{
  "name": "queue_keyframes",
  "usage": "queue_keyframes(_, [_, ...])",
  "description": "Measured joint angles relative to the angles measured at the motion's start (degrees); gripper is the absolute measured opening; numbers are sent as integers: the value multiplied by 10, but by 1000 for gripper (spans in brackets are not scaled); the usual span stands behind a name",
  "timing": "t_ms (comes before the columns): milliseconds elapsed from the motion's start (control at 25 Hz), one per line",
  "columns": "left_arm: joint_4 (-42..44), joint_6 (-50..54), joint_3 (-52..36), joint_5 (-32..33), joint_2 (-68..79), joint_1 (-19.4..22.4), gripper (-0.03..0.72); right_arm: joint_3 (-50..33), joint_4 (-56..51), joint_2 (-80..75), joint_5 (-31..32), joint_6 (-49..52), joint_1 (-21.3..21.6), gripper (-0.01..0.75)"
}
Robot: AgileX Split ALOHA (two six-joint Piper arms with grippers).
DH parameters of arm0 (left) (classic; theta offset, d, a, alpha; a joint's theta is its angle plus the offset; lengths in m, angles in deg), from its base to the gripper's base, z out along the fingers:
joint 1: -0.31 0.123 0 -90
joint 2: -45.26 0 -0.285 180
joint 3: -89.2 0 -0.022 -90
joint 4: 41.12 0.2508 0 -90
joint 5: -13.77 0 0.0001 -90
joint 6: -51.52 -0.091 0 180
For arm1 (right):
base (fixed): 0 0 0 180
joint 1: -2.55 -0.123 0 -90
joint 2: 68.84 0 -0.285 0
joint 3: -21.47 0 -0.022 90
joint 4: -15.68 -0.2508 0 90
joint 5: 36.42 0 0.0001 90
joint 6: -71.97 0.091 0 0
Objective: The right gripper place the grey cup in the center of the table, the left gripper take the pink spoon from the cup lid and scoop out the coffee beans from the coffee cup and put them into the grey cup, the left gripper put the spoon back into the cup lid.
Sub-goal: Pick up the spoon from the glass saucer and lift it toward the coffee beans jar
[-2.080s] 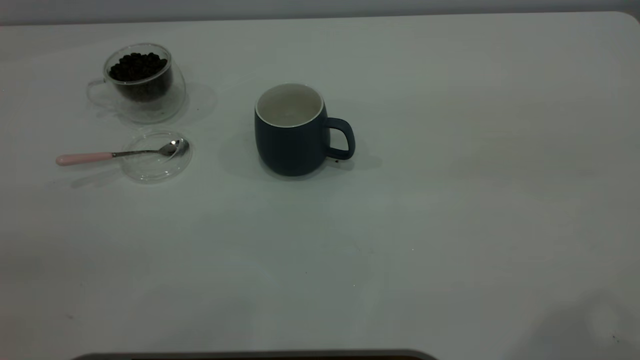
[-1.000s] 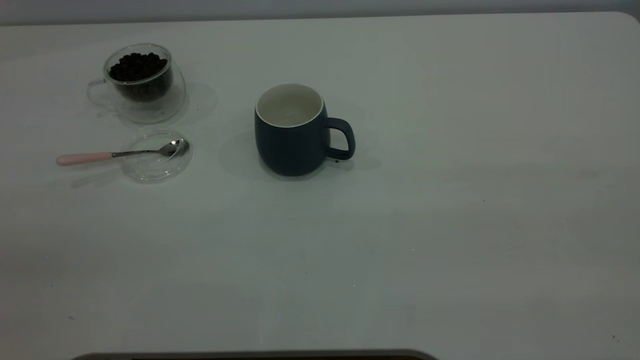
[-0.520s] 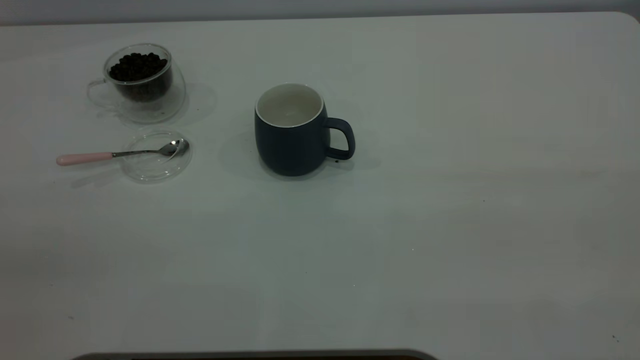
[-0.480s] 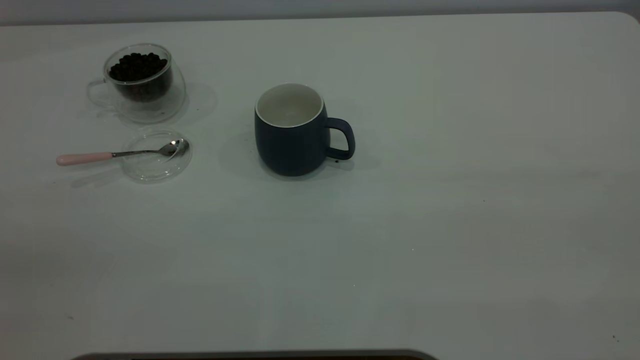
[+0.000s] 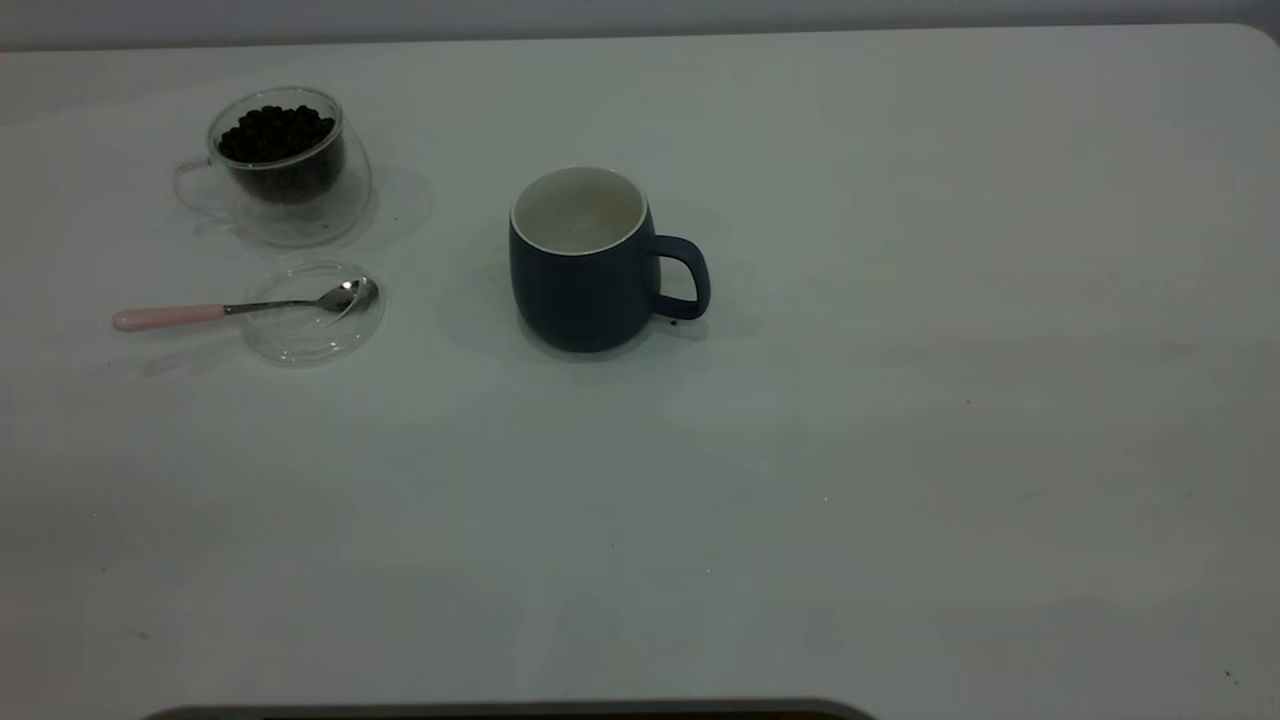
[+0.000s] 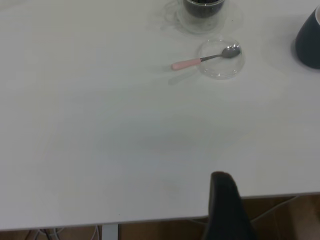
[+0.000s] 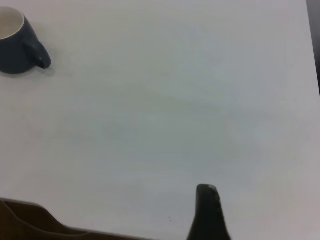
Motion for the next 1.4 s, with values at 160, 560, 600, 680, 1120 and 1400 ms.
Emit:
queue_keyframes(160, [0,0,0,0,0,0,514,0,0,0,0,0,0,591])
queue_keyframes(560, [-13,1,0,0,0,0,514,0,0,0,0,-1,0,591])
queue_keyframes(600, [-19,4,0,0,0,0,514,0,0,0,0,-1,0,591])
queue_keyframes(680, [-24,20,5,0,16,0,514,0,0,0,0,-1,0,591])
queue_keyframes(1120, [-36,32,199,-85,446,0,586,0,0,0,0,-1,0,591])
queue_keyframes(1400, [-51,20,284,-134,675,0,719,0,0,0,0,-1,0,591])
